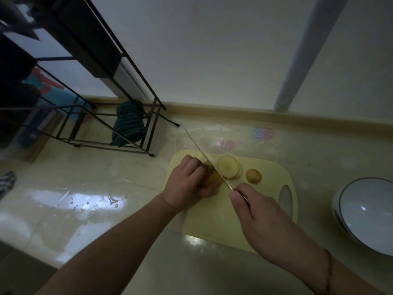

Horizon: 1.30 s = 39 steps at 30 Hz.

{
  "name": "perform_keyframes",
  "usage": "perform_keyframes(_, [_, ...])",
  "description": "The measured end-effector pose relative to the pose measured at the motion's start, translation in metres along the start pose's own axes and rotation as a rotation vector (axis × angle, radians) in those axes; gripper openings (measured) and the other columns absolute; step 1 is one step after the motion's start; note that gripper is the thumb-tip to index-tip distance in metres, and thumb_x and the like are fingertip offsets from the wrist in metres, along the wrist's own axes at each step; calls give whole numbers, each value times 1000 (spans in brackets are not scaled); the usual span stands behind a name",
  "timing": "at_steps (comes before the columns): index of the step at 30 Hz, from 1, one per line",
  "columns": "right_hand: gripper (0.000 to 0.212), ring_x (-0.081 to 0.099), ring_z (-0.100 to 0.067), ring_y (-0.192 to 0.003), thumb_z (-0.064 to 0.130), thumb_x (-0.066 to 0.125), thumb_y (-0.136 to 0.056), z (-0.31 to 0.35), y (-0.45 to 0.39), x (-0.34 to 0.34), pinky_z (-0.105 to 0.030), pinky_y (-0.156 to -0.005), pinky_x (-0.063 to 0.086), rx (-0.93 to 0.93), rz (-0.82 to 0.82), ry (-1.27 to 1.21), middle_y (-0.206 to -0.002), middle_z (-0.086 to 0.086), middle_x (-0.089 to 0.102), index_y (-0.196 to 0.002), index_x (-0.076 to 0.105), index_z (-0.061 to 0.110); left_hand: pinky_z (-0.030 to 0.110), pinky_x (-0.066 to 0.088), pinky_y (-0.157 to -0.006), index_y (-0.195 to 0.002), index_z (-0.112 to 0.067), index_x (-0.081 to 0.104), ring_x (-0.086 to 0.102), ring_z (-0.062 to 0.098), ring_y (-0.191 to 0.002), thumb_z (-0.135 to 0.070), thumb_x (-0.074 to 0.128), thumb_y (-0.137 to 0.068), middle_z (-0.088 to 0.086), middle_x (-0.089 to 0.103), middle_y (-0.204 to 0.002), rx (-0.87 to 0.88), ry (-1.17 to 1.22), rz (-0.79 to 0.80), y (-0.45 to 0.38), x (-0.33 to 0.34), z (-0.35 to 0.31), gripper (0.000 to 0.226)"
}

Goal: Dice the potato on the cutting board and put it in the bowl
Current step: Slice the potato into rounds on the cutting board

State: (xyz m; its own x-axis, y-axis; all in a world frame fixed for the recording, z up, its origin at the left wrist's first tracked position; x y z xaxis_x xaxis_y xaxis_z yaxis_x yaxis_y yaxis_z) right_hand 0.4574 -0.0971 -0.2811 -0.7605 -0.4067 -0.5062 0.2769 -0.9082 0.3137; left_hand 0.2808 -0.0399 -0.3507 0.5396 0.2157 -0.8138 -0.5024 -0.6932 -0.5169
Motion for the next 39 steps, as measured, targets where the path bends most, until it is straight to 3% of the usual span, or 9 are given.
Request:
perform_keyframes(6, [32,50,-8,-54,48,29,-98,7,-7,1,-32,-57,33,-2,13,-26,-55,2,49,-75,41,30,33,36,-59,-94,-12,49,39,23,-76,-33,73,-78,6,45,-85,-11,0,-22,1,0,-1,36])
perform_keyframes(8, [34,52,-10,-58,51,27,-97,3,-1,0,-39,-66,29,14,16,-4,-57,2,51,-75,42,29,34,37,-59,-93,-13,48,39,23,-75,-34,72,-79,9,48,-80,-18,-10,-24,1,-1,1,35])
perform_keyframes(11, [37,54,-5,-63,56,22,-95,-3,12,-3,-47,-88,39,29,39,11,-65,14,57,-77,43,31,33,38,-59,-94,-13,48,38,23,-76,-34,70,-79,4,43,-87,-12,-15,-27,0,-2,1,34])
perform_keyframes(15, [38,53,-7,-64,58,21,-91,-5,10,0,-30,-66,38,30,50,-7,-69,17,57,-76,42,30,34,40,-60,-95,-12,49,44,25,-73,-34,70,-78,10,52,-82,-4,-21,-28,1,0,3,35])
perform_keyframes(19, [34,51,-8,-60,46,30,-98,-9,-12,8,-28,-55,36,32,26,-27,-61,1,52,-77,46,25,34,39,-61,-95,-11,51,46,27,-72,-33,72,-77,8,50,-84,-2,-16,-23,1,1,3,36])
perform_keyframes(27, [32,53,-11,-61,42,33,-101,-18,-42,24,-36,-62,41,20,14,-24,-65,1,54,-84,50,21,33,37,-65,-96,-11,51,41,23,-75,-32,76,-75,2,41,-90,-29,-4,-49,1,3,3,39])
perform_keyframes(31, [27,54,-12,-62,41,34,-101,-22,-45,30,-41,-63,43,16,-1,-11,-67,2,55,-83,46,26,32,37,-65,-96,-12,51,41,22,-76,-35,75,-76,8,51,-84,-34,-5,-52,1,3,3,39])
perform_keyframes(34, [26,53,-12,-60,41,34,-101,-23,-44,33,-40,-61,41,16,-8,-21,-64,2,54,-79,42,30,30,36,-66,-96,-13,51,41,22,-76,-37,73,-78,3,44,-90,-35,22,-52,1,1,3,37])
perform_keyframes(39, [31,53,-11,-59,45,32,-100,-28,-40,26,-41,-63,42,20,-8,-27,-63,0,55,-85,51,25,37,41,-63,-99,-14,51,43,24,-78,-37,72,-77,2,44,-92,-38,21,-28,0,1,6,38])
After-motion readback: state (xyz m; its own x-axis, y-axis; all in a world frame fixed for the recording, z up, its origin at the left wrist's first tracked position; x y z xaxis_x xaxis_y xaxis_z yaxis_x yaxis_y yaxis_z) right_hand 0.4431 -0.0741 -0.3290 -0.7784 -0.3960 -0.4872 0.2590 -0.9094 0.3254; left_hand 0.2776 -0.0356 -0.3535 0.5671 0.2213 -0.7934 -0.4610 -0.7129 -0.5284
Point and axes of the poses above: each hand's wrist, its own y-axis away from the middle knuckle, its own x-axis out of the palm, z = x × y, the point moved 5 cm from there along -y, towards the middle knuckle
